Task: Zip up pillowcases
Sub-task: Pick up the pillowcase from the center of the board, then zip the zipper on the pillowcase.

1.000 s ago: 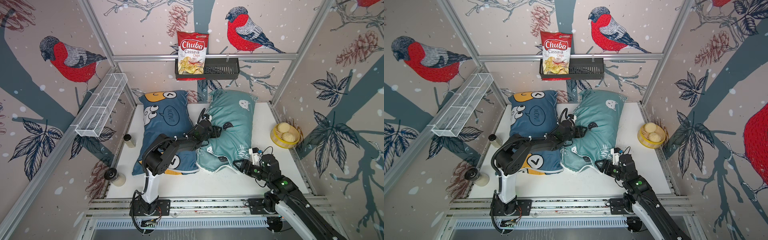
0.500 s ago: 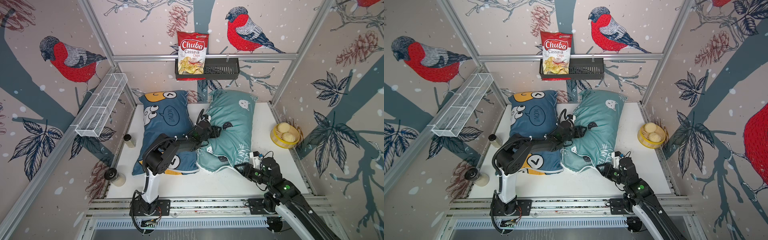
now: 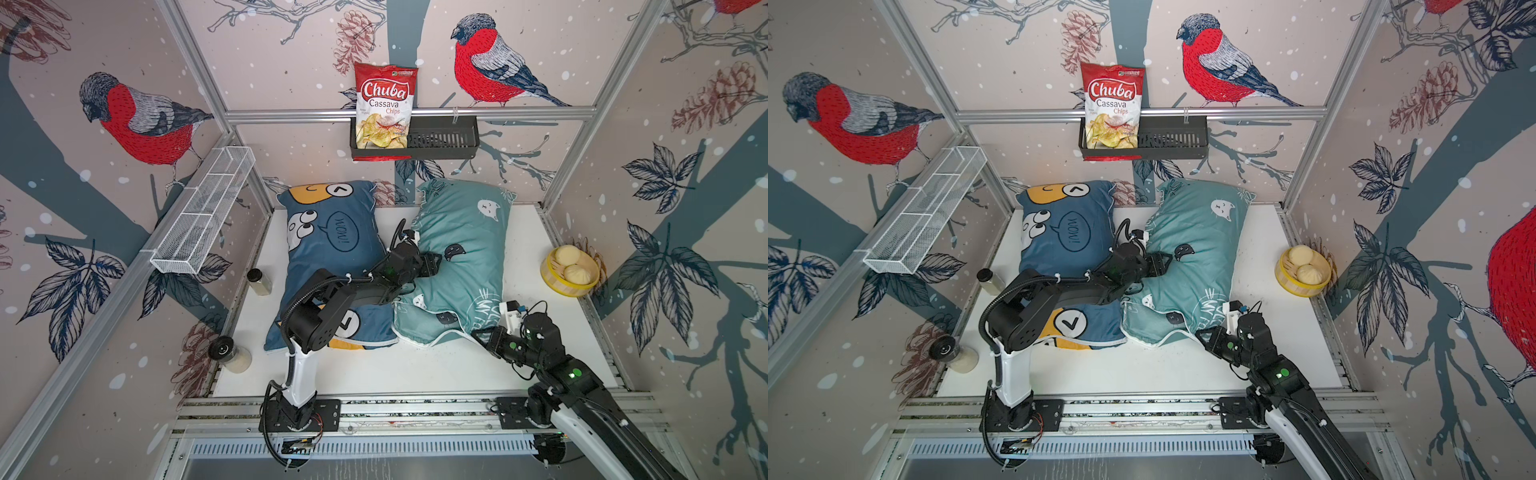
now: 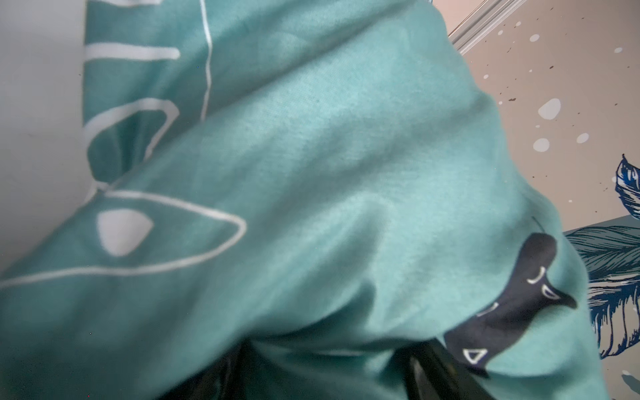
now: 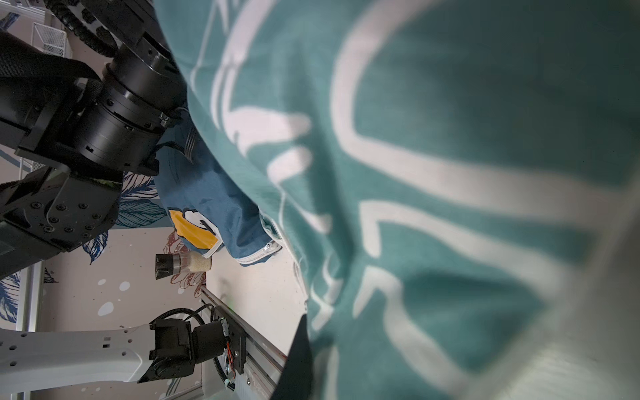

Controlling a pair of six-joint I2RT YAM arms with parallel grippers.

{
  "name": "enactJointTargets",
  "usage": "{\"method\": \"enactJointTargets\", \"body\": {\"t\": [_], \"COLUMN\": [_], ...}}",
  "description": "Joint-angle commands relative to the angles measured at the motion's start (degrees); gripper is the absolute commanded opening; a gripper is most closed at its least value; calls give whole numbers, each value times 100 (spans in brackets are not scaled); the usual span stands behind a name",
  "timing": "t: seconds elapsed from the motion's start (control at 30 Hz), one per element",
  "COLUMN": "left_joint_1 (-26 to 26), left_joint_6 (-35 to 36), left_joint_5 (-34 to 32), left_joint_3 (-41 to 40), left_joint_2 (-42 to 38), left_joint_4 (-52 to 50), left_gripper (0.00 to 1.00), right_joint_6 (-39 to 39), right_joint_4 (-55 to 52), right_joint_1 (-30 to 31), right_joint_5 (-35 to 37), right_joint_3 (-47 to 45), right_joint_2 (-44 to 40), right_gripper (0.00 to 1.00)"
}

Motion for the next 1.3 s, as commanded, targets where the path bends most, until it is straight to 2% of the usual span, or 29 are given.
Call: {"method": "enactJointTargets", "body": {"t": [0.0, 0.13, 0.37, 0.43, 0.57, 0.67, 0.8, 0.93, 1.07, 1.27], "left_joint_1": [26, 11, 6, -18, -169, -394, -868, -1202, -1514, -1715], "left_joint_6": [263, 551, 1090, 1134, 843, 218, -681, -1233, -1531, -1689], "left_joint_5": [-383, -431, -378, -104, 1111, 1958, 2493, 2379, 2216, 2118], "left_joint_3": [-118, -130, -180, -292, -889, -1521, -2176, -2502, -2638, -2494], "left_joint_2": [-313, -702, -1686, -2009, -2684, -3060, -3048, -2799, -2446, -1873], "left_joint_4": [93, -270, -1401, -1704, -1914, -1338, -20, 990, 1640, 2024], "left_gripper": [79, 84, 87, 86, 81, 75, 71, 62, 60, 57], "right_joint_6": [-213, -432, -903, -1013, -1174, -1281, -1359, -1393, -1367, -1303], "right_joint_4": [-282, -526, -846, -865, -742, -585, -441, -427, -405, -350], "right_joint_1": [2, -33, -111, -136, -182, -189, -188, -187, -187, -183], "right_joint_5": [230, 344, 214, 101, -256, -473, -662, -736, -787, -901], "right_joint_3": [212, 520, 926, 992, 1022, 1030, 1096, 1119, 1079, 1091], "right_joint_2": [80, 268, 608, 697, 903, 1081, 1256, 1340, 1289, 1244], "right_gripper": [6, 0, 0, 0, 0, 0, 0, 0, 0, 0]}}
